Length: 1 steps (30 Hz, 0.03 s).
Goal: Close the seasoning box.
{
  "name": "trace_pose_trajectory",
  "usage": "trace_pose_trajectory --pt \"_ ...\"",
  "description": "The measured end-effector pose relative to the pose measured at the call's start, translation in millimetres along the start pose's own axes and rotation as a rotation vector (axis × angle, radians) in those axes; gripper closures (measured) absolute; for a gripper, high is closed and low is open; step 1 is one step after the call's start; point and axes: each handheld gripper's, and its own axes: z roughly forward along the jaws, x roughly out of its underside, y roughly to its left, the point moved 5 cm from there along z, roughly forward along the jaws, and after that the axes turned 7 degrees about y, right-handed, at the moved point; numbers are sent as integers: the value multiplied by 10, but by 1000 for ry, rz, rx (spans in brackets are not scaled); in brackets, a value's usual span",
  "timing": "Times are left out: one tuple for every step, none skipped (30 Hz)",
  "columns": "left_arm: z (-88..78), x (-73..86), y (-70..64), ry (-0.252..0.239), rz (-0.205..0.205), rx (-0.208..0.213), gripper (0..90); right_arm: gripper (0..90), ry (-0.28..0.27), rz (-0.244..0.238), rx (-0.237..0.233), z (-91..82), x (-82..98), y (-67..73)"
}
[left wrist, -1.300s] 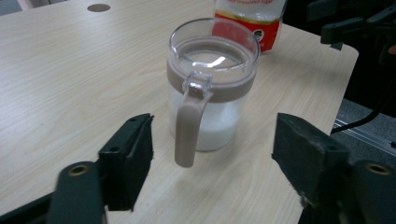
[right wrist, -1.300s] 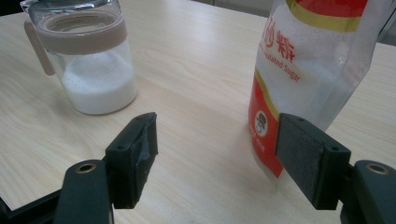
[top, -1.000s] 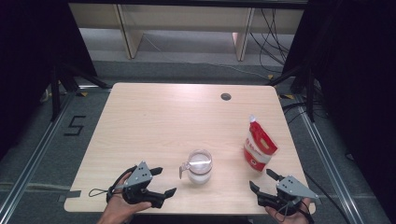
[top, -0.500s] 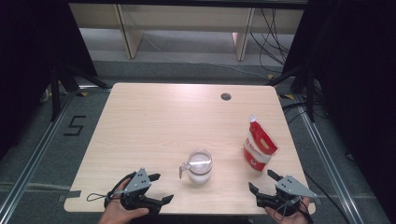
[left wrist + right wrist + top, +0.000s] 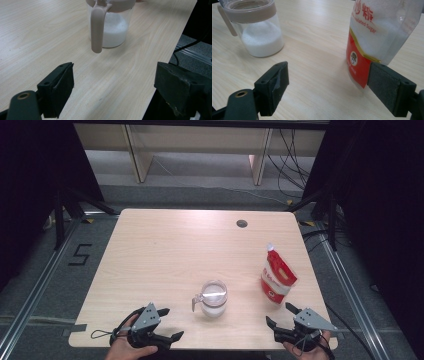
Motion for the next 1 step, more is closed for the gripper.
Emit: trace_pose_trajectory --pt "1 2 5 2 2 -3 158 185 1 8 -7 -1 0 5"
